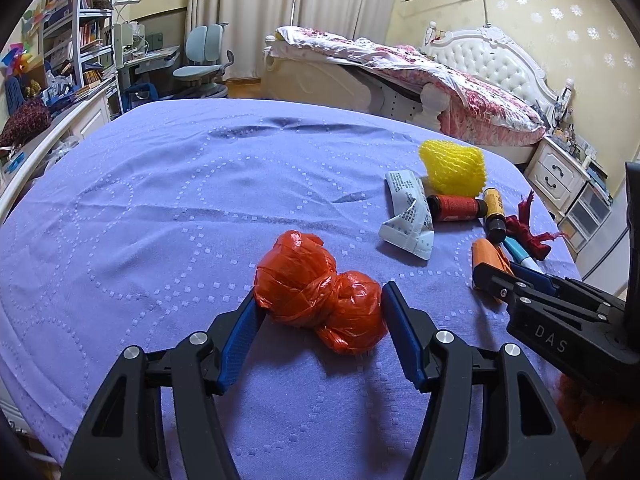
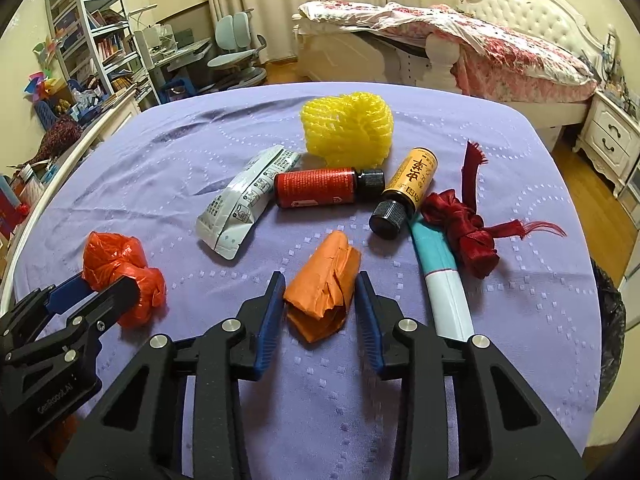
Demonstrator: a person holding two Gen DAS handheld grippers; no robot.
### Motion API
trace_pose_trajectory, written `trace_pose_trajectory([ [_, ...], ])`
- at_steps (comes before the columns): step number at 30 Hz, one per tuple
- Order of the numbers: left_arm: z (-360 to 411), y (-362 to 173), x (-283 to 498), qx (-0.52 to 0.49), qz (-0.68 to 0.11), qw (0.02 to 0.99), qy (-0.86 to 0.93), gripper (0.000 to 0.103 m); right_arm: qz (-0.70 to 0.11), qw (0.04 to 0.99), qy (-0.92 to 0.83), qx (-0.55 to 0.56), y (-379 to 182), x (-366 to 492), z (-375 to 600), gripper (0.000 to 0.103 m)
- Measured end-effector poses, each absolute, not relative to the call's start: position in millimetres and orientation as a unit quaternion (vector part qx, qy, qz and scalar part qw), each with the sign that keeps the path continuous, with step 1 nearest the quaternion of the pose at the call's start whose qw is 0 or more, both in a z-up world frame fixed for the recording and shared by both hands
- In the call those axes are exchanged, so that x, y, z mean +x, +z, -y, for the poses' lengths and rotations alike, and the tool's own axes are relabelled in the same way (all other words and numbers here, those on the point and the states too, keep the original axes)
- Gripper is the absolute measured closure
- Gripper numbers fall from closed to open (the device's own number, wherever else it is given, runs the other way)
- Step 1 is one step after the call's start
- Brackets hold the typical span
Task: Collect trash
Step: 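Grasp the folded orange bag with the right tool and lift it, then carry both orange bags over the black bin with both tools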
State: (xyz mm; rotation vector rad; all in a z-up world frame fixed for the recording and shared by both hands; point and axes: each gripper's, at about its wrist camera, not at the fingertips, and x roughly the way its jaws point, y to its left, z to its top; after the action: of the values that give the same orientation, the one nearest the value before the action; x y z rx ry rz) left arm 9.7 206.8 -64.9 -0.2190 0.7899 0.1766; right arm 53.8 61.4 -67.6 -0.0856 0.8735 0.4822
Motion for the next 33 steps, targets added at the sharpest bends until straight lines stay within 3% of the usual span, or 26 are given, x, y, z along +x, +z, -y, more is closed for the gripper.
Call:
trace_pose_trajectory([
  [16, -172, -46, 0, -0.102, -0.361, 0.925, 0.054, 0.044, -0.38, 0.896, 0.228, -0.023, -38, 23, -9, 0.069],
  [33, -58, -28, 26, -0.055, -0.345, 0.936, -0.048, 0.044, -0.349, 0.931, 0.108, 0.021, -25, 13, 124, 0.069],
])
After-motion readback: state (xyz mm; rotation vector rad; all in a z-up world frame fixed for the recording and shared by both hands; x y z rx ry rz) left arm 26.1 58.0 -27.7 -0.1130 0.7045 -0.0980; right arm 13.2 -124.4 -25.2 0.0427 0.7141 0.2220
